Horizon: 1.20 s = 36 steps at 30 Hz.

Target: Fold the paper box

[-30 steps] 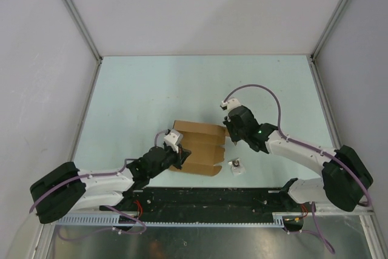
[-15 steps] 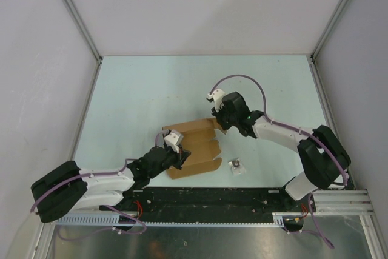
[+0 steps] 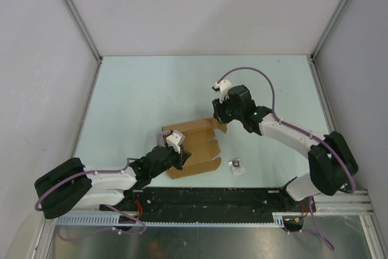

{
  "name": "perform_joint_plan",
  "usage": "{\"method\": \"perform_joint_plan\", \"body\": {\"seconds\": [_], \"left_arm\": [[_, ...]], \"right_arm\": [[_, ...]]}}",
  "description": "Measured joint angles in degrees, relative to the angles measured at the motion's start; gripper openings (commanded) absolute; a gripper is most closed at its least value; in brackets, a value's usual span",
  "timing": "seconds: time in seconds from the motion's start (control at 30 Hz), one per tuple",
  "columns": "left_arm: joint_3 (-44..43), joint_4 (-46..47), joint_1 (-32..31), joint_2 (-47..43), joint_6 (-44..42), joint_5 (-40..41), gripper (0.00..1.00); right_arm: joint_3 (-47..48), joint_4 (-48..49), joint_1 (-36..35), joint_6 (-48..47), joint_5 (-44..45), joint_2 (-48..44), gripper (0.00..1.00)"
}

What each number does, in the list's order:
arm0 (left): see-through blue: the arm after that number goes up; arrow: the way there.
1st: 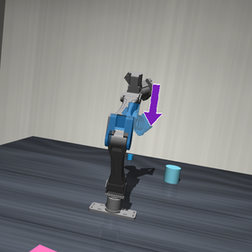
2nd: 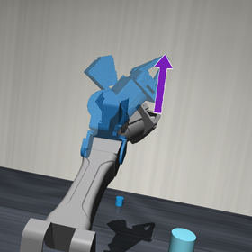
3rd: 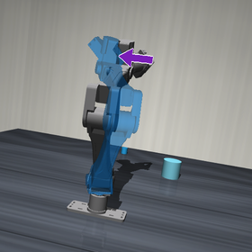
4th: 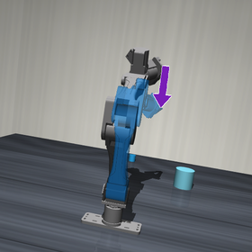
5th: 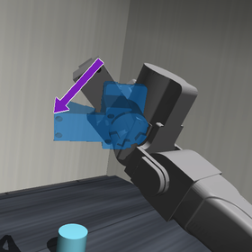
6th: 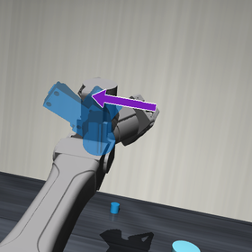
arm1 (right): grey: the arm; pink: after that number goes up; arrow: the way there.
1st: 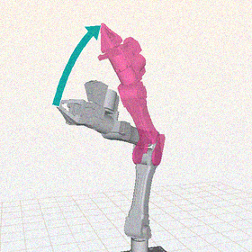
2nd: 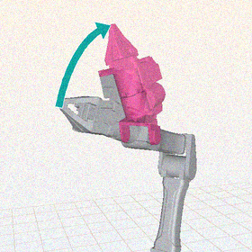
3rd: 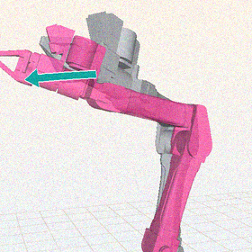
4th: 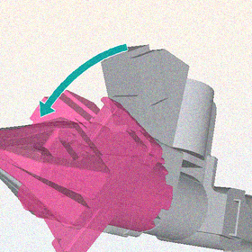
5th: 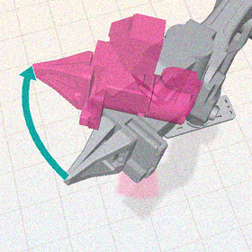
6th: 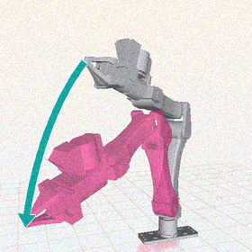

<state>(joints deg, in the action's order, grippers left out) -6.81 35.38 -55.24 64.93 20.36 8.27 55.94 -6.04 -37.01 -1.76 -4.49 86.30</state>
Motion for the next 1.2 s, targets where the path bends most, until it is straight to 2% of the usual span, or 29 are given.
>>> {"method": "perform_joint_plan", "body": {"seconds": [0.17, 0.3, 0.4, 0.63, 0.93, 1.2], "left_arm": [[-0.61, 0.04, -0.31, 0.52, 0.02, -0.13, 0.00], [-1.16, 0.02, -0.79, 2.23, 0.04, -0.13, 0.00], [-1.92, 0.00, -1.22, 4.02, 0.09, -0.13, 0.00], [-3.28, 0.02, -2.43, 6.05, 0.15, 0.07, 0.00], [-4.94, -1.14, -2.71, 10.75, 0.44, 0.17, 0.00], [-5.75, -0.98, -2.78, 11.96, 1.09, 0.63, 0.00]], "right_arm": [[0.07, -1.38, -2.84, 7.91, 4.24, -6.49, 0.28], [0.24, -3.41, -8.17, 14.19, 9.51, -7.80, 0.27], [0.02, -6.14, -10.88, 19.71, 12.70, -7.74, 0.28], [-6.73, -5.73, -11.34, 30.27, 17.33, -7.76, 0.32], [-10.75, -0.68, -10.27, 35.43, 17.18, -3.93, 0.41], [-12.46, 5.14, -8.66, 37.40, 17.00, -0.81, 0.43]]}}
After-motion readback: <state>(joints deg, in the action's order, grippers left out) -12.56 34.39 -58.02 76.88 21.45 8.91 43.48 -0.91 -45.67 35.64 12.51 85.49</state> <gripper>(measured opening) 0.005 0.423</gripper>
